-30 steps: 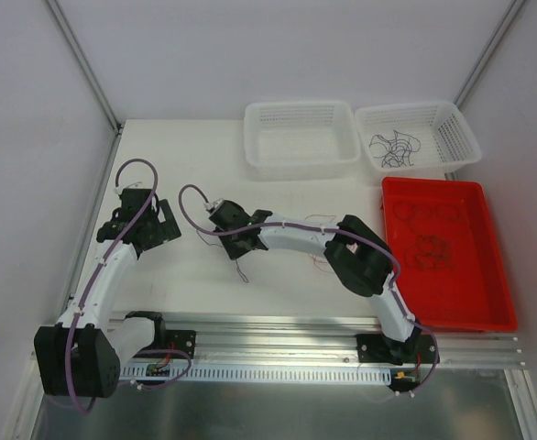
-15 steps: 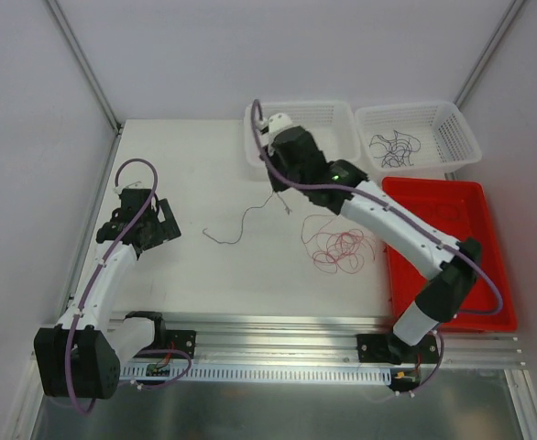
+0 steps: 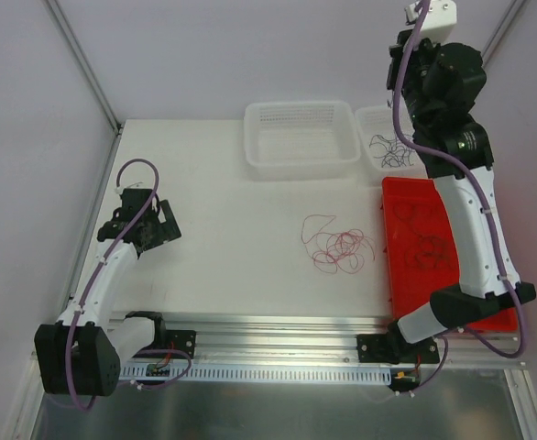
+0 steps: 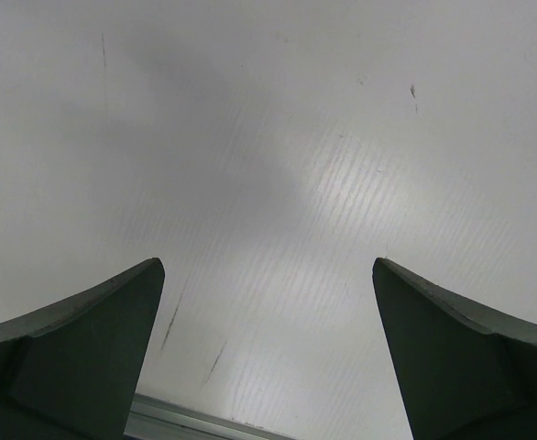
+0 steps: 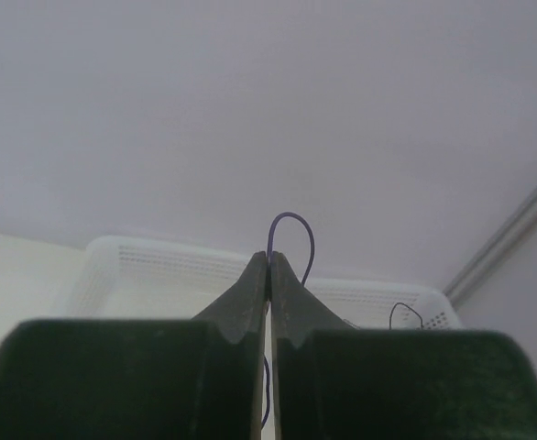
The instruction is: Untangle the cables
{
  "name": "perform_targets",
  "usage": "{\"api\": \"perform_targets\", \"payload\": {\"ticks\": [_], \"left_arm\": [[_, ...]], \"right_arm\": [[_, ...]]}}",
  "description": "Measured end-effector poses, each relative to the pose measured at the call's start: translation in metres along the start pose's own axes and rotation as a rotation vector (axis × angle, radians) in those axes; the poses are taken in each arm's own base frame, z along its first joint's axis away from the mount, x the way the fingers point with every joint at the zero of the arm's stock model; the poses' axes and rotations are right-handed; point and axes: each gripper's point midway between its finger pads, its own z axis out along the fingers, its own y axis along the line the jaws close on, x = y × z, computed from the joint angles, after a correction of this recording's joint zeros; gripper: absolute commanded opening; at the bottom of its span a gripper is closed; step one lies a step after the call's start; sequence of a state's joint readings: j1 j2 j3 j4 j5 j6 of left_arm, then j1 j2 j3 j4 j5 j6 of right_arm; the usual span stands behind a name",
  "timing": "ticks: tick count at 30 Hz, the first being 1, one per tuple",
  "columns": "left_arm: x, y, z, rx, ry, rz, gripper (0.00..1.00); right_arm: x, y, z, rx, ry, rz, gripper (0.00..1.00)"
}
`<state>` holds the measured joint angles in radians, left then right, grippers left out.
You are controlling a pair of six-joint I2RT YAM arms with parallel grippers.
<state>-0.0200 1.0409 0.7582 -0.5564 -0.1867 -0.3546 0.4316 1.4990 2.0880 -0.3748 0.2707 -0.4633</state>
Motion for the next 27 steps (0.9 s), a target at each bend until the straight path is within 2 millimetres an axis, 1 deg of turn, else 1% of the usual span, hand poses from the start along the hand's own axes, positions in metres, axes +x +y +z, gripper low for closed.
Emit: {"api": "perform_targets", "payload": {"ticks": [2,4,5,6,8,11,13,15,18,21,22,23,24,25,26,27], "left_arm": [[0.001,0.0,0.001,-0.003,0.006,0.002,0.99],[0.002,0.0,0.002,-0.004,0.012,0.003,0.99],[0.002,0.0,0.003,-0.006,0.015,0.004,0.99],[0.003,0.0,0.004,-0.007,0.019,0.005,0.99],[0.005,0.001,0.006,-0.011,0.028,0.007,0.99],[0.008,0.001,0.009,-0.018,0.046,0.012,0.99],[0.01,0.002,0.012,-0.023,0.06,0.016,0.99],[0.012,0.002,0.014,-0.028,0.071,0.019,0.99],[0.015,0.003,0.018,-0.036,0.091,0.024,0.99],[0.018,0.003,0.021,-0.042,0.109,0.029,0.99],[0.019,0.003,0.022,-0.044,0.113,0.03,0.99],[0.02,0.003,0.022,-0.045,0.116,0.031,0.99],[0.02,0.003,0.023,-0.045,0.118,0.031,0.99],[0.02,0.003,0.023,-0.043,0.12,0.031,0.99],[0.021,0.002,0.023,-0.039,0.123,0.031,0.99],[0.021,0.001,0.023,-0.031,0.125,0.031,0.99]], "right_arm": [[0.005,-0.028,0.015,0.063,-0.009,-0.022,0.01],[0.017,-0.059,0.034,0.127,0.003,-0.039,0.01],[0.023,-0.071,0.041,0.152,0.008,-0.043,0.01],[0.032,-0.087,0.053,0.18,0.02,-0.05,0.01],[0.057,-0.111,0.073,0.22,0.054,-0.059,0.03],[0.107,-0.142,0.102,0.254,0.134,-0.061,0.04],[0.14,-0.156,0.116,0.265,0.186,-0.053,0.05],[0.18,-0.169,0.13,0.274,0.25,-0.033,0.06],[0.238,-0.184,0.144,0.291,0.344,0.003,0.06],[0.29,-0.189,0.149,0.307,0.432,0.049,0.09],[0.307,-0.19,0.149,0.316,0.462,0.065,0.14],[0.321,-0.19,0.149,0.326,0.488,0.082,0.41],[0.335,-0.191,0.148,0.339,0.517,0.106,0.5],[0.347,-0.191,0.147,0.349,0.541,0.118,0.56],[0.358,-0.191,0.145,0.358,0.567,0.135,0.73],[0.366,-0.192,0.143,0.369,0.586,0.153,0.77]]}}
